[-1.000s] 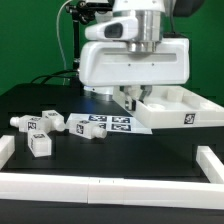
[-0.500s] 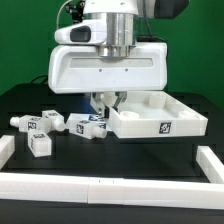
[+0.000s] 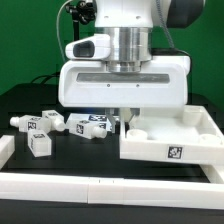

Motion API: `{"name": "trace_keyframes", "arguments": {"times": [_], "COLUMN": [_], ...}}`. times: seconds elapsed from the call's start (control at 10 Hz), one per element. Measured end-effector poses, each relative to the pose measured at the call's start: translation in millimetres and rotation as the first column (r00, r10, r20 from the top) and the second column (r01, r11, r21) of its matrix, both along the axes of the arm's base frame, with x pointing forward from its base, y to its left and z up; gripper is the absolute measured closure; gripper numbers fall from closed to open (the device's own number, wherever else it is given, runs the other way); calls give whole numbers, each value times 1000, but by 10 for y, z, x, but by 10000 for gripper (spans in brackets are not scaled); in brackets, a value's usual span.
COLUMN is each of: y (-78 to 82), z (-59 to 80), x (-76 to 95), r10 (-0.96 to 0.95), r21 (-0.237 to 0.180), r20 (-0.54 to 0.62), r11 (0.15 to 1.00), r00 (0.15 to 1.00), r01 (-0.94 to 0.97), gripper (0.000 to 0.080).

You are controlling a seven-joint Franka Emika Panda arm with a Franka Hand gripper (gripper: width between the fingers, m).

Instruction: Assemble one leg

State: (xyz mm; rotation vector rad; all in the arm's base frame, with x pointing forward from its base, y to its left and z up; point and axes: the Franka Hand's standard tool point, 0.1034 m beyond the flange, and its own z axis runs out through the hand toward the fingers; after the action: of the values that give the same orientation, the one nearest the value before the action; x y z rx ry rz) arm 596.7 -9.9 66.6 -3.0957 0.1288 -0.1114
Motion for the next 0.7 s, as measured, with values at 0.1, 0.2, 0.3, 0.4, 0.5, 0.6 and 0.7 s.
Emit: {"name": "trace_keyframes", "arguments": {"times": [0.1,0.2,0.3,0.4,0.5,0.6,0.7], "y": [46,71,76,71,35,-73,-173], "z": [-98,-178,-220,-213,-224,-256,-304], "x": [-2,-71,-151,-131,-148,-188,-209], "r10": [5,27,29,29,46,50,27], "r21": [-7,-25,-24,-24,-30,-35,-34], "r20": [23,78,60,64,62,54,46], "r11": [1000,999,999,999,999,998,999], "r00": [1000,997,998,998,997,997,999], "r01": [-4,-25,-28,-27,-45,-48,-26], "gripper": [742,742,742,742,742,742,742]}}
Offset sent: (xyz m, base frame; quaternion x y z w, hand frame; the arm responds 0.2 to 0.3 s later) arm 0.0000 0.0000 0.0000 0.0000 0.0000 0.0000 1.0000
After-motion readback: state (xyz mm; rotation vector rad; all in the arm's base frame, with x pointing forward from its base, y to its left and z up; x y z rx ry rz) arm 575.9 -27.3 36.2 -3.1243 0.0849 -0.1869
